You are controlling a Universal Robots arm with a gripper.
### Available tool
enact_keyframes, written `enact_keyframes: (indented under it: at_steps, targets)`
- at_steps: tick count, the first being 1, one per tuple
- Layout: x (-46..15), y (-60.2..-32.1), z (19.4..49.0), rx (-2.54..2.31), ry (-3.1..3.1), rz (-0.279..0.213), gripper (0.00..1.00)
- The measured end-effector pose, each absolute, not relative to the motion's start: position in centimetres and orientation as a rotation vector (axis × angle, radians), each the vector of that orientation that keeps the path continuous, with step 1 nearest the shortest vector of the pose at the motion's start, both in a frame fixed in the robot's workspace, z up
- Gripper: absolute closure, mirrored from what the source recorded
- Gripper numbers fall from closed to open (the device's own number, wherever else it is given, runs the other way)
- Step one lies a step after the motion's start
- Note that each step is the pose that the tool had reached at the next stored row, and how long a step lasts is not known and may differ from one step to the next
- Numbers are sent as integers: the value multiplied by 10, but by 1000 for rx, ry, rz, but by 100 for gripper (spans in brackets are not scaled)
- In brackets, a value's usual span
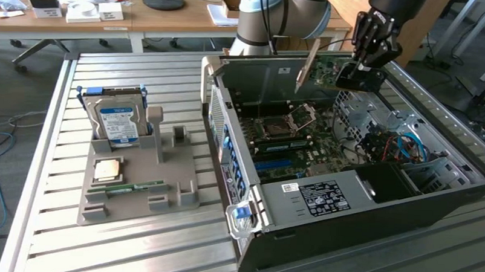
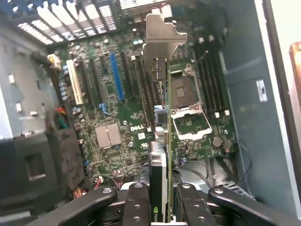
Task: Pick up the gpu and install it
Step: 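Insert the gpu into the slot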
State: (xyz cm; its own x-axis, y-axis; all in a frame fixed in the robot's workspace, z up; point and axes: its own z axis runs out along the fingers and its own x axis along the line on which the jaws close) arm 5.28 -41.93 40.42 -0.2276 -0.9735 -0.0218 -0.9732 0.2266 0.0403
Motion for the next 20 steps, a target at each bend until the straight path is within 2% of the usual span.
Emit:
enact_keyframes:
  at_steps: [20]
  targets:
    - [53,-419,402,2262,-2158,-68,73]
